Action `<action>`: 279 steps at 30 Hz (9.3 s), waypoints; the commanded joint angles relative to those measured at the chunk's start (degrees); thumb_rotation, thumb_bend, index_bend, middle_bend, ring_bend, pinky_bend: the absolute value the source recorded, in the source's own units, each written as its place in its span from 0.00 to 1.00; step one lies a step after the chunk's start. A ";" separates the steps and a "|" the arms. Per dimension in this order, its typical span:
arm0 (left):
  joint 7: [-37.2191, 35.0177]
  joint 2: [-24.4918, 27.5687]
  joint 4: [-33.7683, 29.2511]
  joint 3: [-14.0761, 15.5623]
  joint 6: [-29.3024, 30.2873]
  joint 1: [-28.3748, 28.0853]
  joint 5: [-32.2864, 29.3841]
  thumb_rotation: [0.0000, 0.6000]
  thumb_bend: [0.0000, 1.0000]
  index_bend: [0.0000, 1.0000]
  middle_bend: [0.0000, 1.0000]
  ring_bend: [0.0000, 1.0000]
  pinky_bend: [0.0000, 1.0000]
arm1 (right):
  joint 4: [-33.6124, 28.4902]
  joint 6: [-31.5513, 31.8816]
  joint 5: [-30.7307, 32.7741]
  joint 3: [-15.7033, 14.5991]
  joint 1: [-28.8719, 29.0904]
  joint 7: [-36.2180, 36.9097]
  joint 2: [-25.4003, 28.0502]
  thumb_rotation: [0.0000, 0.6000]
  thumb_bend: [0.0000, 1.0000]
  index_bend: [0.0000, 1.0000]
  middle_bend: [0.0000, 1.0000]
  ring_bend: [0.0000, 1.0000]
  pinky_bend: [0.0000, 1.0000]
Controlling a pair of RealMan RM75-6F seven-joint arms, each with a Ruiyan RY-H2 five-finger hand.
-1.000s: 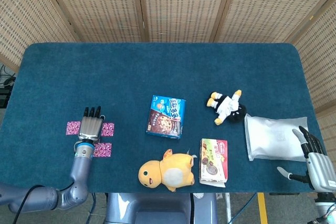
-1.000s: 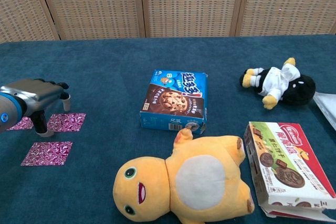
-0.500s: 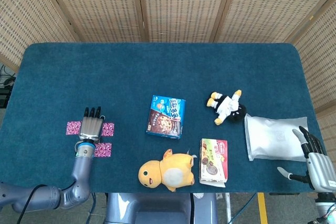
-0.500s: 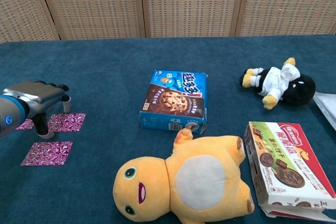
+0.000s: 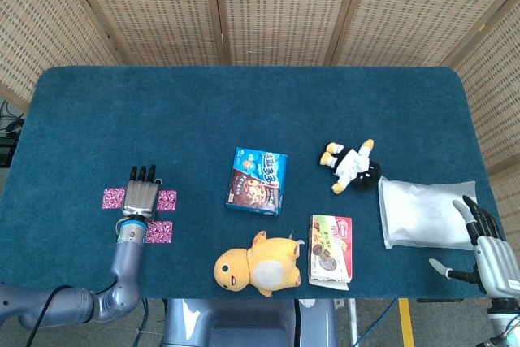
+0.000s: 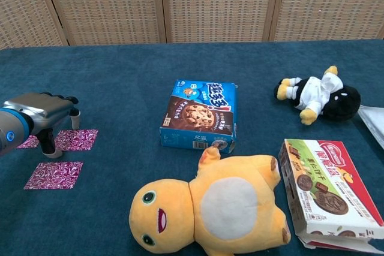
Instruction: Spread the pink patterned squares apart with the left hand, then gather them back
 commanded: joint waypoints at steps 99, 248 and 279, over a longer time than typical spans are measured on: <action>-9.84 13.35 -0.31 4.14 -4.39 6.34 4.46 1.00 0.33 0.50 0.00 0.00 0.00 | -0.10 0.12 -0.30 -0.15 0.01 -1.15 -0.37 1.00 0.10 0.04 0.00 0.00 0.00; -7.93 -0.77 -11.99 3.59 9.28 19.39 19.07 1.00 0.32 0.49 0.00 0.00 0.00 | 0.02 0.96 -1.25 -0.44 -0.28 1.10 0.27 1.00 0.11 0.04 0.00 0.00 0.00; -8.56 -0.40 -12.44 3.57 9.21 19.58 19.84 1.00 0.35 0.55 0.00 0.00 0.00 | -0.03 0.99 -1.19 -0.43 -0.32 1.27 0.36 1.00 0.10 0.04 0.00 0.00 0.00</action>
